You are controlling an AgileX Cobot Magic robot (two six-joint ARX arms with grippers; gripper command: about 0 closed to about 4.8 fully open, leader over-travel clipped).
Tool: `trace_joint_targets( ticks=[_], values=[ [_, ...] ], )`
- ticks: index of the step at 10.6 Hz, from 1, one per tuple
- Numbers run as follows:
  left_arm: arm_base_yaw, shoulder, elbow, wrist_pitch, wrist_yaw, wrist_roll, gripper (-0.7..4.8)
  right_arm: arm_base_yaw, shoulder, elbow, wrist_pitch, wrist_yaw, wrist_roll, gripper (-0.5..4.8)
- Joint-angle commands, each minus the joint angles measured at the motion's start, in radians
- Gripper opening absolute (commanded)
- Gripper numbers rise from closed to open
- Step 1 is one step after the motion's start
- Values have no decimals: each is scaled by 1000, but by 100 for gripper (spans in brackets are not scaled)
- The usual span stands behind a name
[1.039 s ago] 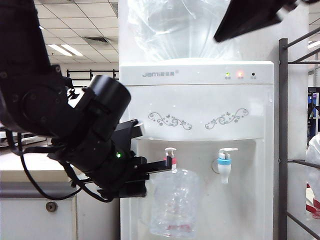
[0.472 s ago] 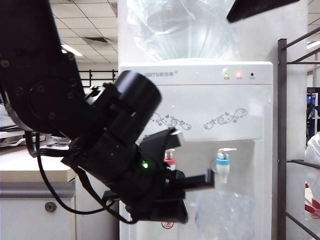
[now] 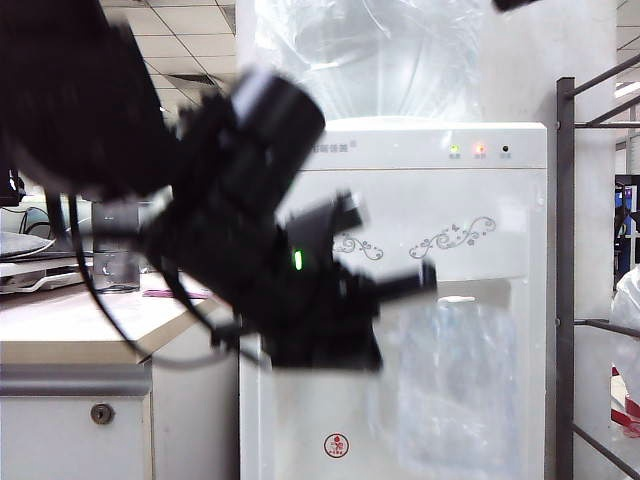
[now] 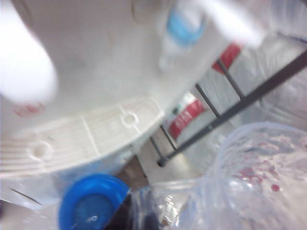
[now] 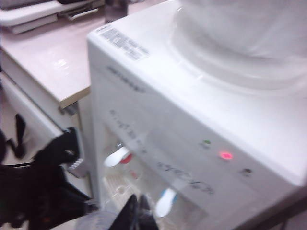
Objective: Pick up the plastic mug from the left desk, go to the hot water outlet of the water dispenser, press the vertical switch to get some water, then put the mug back on the desk.
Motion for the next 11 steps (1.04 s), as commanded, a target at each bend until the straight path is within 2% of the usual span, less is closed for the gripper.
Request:
trace_joint_targets(
  ticks=[1, 6, 10, 11],
  values=[
    [-1, -131, 5, -29, -61, 82, -7, -26, -55, 6, 14, 3, 1, -2],
    [-1, -342, 5, -106, -130, 127, -7, -26, -89, 6, 17, -1, 2, -2],
    [0, -592, 5, -224, -265, 246, -7, -26, -127, 8, 40, -1, 2, -2],
    [12, -699, 5, -245, -299, 305, -7, -26, -126, 8, 53, -2, 2, -2]
  ],
)
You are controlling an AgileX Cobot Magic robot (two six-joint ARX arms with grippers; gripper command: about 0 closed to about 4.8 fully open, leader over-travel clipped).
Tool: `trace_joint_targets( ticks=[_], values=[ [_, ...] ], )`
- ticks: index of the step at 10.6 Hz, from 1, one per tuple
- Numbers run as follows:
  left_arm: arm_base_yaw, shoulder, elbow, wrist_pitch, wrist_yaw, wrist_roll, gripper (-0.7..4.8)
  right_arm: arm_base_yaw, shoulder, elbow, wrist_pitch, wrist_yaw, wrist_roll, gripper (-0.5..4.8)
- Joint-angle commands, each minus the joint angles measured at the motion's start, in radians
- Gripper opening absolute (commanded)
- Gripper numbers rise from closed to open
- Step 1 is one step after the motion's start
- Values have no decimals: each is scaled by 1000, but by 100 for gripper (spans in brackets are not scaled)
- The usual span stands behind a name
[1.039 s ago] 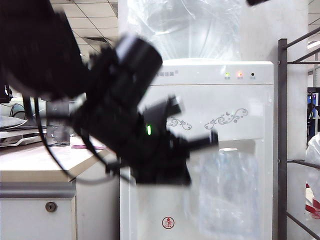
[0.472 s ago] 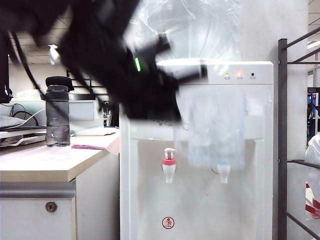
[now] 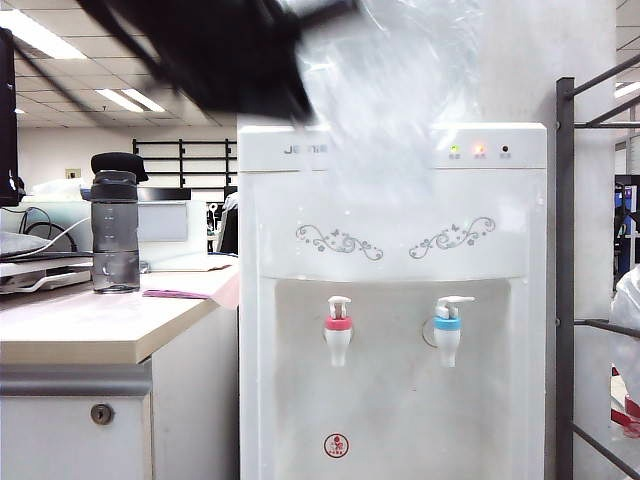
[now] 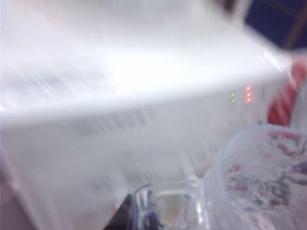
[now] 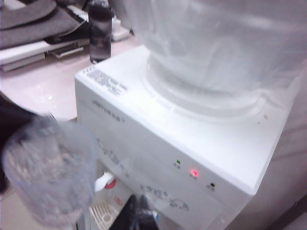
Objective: Pick up the plastic mug from the left desk, go to the hot water outlet of the water dispenser, press the vertical switch to get some water, then put the mug back on the desk.
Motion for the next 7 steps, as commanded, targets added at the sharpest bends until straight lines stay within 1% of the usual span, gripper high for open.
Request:
trace_joint_targets(
  ticks=[1, 2, 3, 4, 5, 6, 7],
  values=[
    [153, -349, 6, -92, -48, 146, -7, 1, -2, 6, 65, -36, 2, -1],
    [192, -377, 6, -112, -35, 164, -7, 1, -2, 6, 71, -36, 2, -2],
    [508, -441, 6, -151, 224, 174, -7, 1, 13, 6, 92, -38, 2, -2],
    [679, -409, 6, -128, 362, 155, -7, 1, 27, 5, 100, -40, 1, -2],
    [720, -392, 6, -114, 381, 156, -7, 1, 32, 4, 103, -48, 1, -2],
    [779, -360, 6, -87, 410, 156, -7, 0, 51, 4, 119, -72, 1, -2],
    [848, -303, 6, -31, 459, 156, -7, 1, 81, 4, 144, -94, 1, -2]
  ],
)
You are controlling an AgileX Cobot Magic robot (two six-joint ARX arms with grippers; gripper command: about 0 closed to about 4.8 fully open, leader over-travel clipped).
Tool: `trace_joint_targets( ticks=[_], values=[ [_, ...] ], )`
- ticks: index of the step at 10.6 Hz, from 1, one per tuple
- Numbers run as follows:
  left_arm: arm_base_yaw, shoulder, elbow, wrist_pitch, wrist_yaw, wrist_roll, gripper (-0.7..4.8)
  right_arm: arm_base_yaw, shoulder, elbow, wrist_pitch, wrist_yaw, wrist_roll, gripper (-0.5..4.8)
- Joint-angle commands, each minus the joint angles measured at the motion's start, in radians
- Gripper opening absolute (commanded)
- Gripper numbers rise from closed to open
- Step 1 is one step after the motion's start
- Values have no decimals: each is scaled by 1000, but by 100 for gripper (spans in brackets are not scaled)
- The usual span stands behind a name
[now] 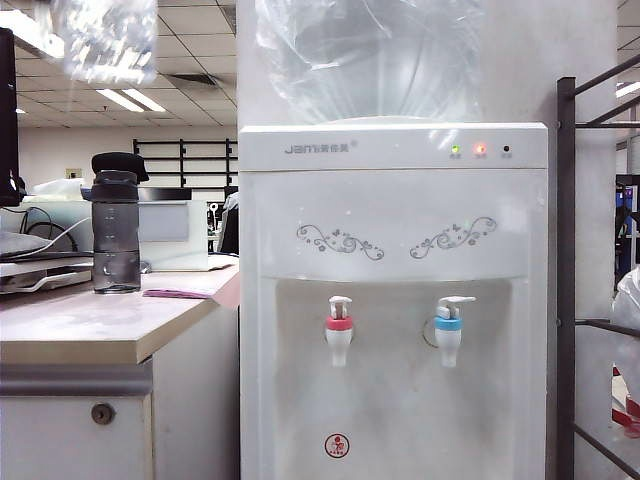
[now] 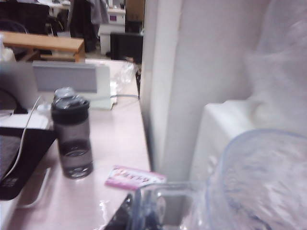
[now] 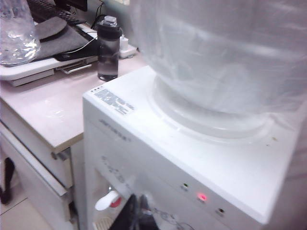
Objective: Pick up the plastic mug from the left desk, go to the hot water outlet of the water dispenser, press the vertical switch to get some water, then put the mug back on the desk.
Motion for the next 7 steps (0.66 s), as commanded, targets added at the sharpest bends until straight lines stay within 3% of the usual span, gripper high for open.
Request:
trace_joint_targets(
  ticks=[1, 3, 5, 7],
  values=[
    [165, 238, 6, 264, 130, -10, -7, -1, 111, 5, 115, -86, 2, -2],
    [184, 533, 6, 518, 79, -31, -7, 0, 205, 4, 146, -126, 2, -2],
    [185, 913, 20, 899, -56, -109, -7, 1, 249, -5, 146, -134, 2, -2],
    [185, 1038, 33, 911, -106, -130, -7, 1, 250, -10, 146, -134, 2, -2]
  ],
)
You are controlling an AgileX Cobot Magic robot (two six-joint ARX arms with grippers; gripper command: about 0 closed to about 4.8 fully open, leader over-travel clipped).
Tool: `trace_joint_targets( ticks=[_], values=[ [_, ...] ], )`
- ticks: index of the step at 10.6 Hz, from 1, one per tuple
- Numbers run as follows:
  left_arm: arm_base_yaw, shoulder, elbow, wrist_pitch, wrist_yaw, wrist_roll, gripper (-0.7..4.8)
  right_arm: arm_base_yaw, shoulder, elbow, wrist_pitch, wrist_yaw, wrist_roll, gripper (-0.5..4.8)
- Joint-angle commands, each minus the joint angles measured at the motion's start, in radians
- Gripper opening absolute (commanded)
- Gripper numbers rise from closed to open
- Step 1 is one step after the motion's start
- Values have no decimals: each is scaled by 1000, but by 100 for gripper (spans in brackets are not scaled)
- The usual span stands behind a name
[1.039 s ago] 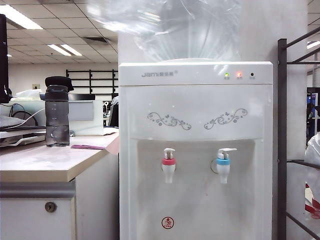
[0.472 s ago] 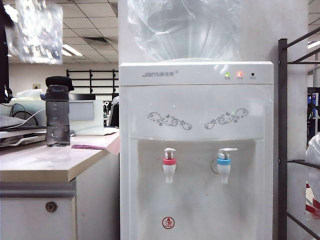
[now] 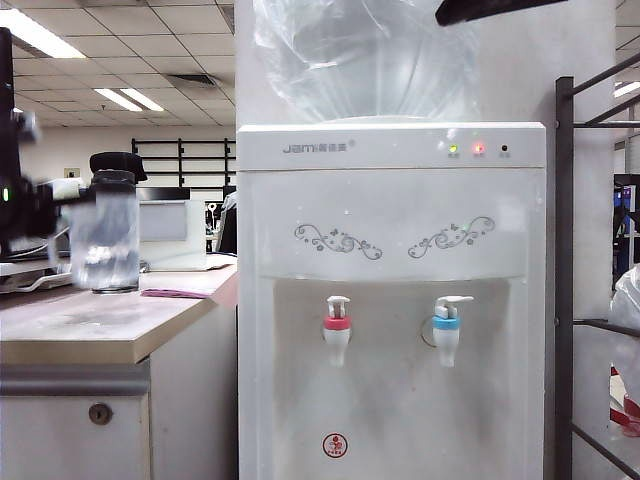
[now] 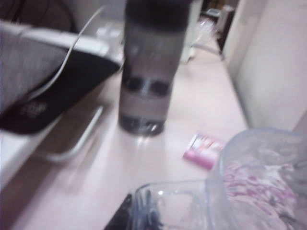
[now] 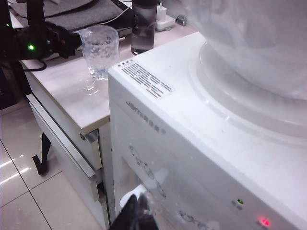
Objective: Pick up the plastic mug from the left desk, go to the hot water outlet of the water dispenser, press the vertical switch to get some water, then put the mug back on the desk.
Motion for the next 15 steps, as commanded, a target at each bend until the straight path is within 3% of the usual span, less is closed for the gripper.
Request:
trace_joint_targets(
  ticks=[1, 2, 3, 4, 6, 9, 10, 11, 12, 13, 14, 15],
  values=[
    [1, 85, 16, 50, -57, -24, -6, 1, -3, -3, 15, -3, 1, -2],
    [1, 85, 16, 53, -57, -24, 67, 1, -3, -3, 15, -3, 2, -2],
    [1, 85, 16, 53, -67, -24, 184, 1, -3, -3, 15, -3, 2, -2],
    [1, 85, 16, 53, -81, -24, 199, 1, -3, -3, 15, -3, 2, -2],
    [1, 84, 16, 53, -132, -19, 199, 1, -3, -2, 15, -3, 2, -2],
    [-2, -121, -117, -105, -130, -19, 154, 3, -23, -2, -11, -2, 31, -2],
    [-2, -288, -199, -151, -81, -16, 17, 3, -63, -1, -16, -2, 43, -2],
    [-2, -378, -233, -189, -81, -16, -6, 3, -97, -2, -44, -2, 69, -2],
    [-2, -637, -293, -391, -35, -29, -6, 3, -229, -31, -175, 24, 77, -2],
    [-21, -841, -335, -543, 38, -55, -6, 3, -371, -113, -185, 24, 119, -2],
    [-63, -1083, -401, -659, 68, -55, -6, 6, -543, -224, -185, 9, 257, -2],
    [-74, -1135, -415, -692, 67, -56, -6, 9, -584, -250, -185, 13, 264, -2]
  ],
)
